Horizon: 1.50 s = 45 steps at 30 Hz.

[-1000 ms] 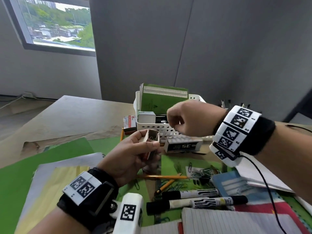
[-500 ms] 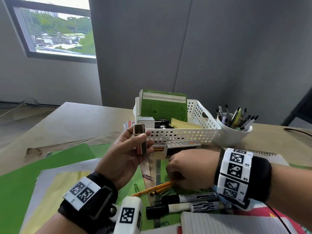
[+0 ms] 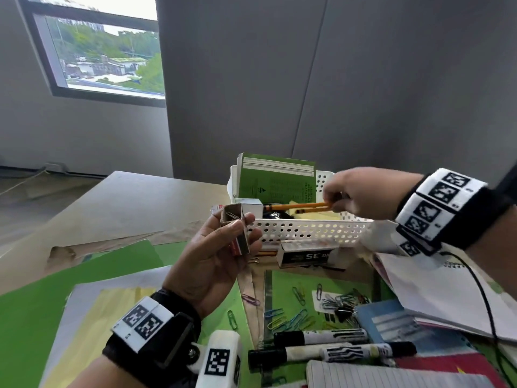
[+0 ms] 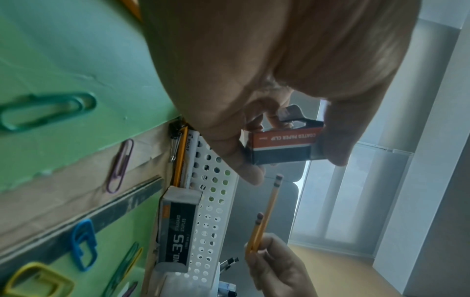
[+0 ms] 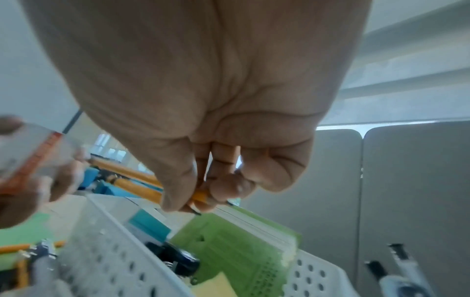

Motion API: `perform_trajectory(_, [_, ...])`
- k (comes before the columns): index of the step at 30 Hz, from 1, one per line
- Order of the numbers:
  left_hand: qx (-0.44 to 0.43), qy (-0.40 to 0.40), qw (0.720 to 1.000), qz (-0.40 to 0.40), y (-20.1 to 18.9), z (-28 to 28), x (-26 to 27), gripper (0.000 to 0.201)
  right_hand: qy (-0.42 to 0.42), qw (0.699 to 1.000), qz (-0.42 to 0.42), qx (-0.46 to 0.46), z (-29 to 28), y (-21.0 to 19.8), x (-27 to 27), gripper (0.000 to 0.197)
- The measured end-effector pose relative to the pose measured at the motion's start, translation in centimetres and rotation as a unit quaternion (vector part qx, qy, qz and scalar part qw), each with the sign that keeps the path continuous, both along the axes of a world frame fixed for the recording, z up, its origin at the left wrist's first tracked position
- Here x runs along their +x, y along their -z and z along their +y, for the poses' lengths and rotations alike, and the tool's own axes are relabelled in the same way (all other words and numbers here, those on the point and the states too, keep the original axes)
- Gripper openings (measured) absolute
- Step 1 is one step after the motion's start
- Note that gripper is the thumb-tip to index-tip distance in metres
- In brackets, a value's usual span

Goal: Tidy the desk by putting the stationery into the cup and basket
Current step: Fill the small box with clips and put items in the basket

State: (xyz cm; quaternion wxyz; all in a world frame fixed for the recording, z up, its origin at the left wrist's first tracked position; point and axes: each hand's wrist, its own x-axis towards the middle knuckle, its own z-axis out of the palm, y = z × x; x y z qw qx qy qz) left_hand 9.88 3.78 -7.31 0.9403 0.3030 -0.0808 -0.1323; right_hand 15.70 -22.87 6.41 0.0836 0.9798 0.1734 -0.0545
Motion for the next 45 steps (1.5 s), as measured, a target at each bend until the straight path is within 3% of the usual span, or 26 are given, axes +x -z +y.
perform_trajectory(11, [-0.004, -0.002, 1.000, 0.002, -0.1, 0.3, 0.0, 0.088, -0.010, 1.000, 0.011, 0.011, 3.7, 3.9, 3.3, 0.003])
perform_trajectory(22, [0.003, -0.003, 1.000, 0.008, 0.0, 0.2, 0.1, 0.088, 0.028, 0.999, 0.031, 0.007, 2.7, 3.1, 3.3, 0.021])
perform_trajectory(26, [0.013, 0.000, 1.000, 0.006, 0.0, 0.1, 0.1, 0.085, 0.006, 0.997, 0.001, 0.079, 1.8, 3.5, 2.8, 0.023])
perform_trajectory(29, [0.026, 0.003, 1.000, 0.006, 0.1, 0.2, 0.1, 0.088, -0.037, 0.991, -0.040, 0.120, 1.8, 3.2, 0.2, 0.011])
perform_trajectory(31, [0.030, 0.008, 0.999, 0.006, 0.1, 0.2, 0.2, 0.093, -0.056, 0.994, 0.003, 0.091, 2.2, 3.1, -2.5, 0.006])
perform_trajectory(35, [0.038, 0.021, 0.999, 0.002, 0.2, 0.0, 0.1, 0.091, -0.025, 0.986, 0.165, -0.021, 2.1, 4.8, -6.8, 0.021])
perform_trajectory(37, [0.043, 0.029, 0.999, -0.003, 0.3, -0.1, 0.0, 0.086, -0.025, 0.984, 0.164, -0.060, 1.4, 5.9, -7.5, 0.027])
perform_trajectory(40, [0.053, 0.037, 0.998, -0.004, 0.3, -0.1, -0.1, 0.085, -0.012, 0.986, 0.162, -0.034, 0.6, 6.9, -7.9, 0.034])
perform_trajectory(45, [0.064, 0.036, 0.997, 0.000, 0.1, -0.1, -0.1, 0.091, -0.009, 0.981, 0.192, 0.013, 0.4, 7.2, -7.6, 0.020])
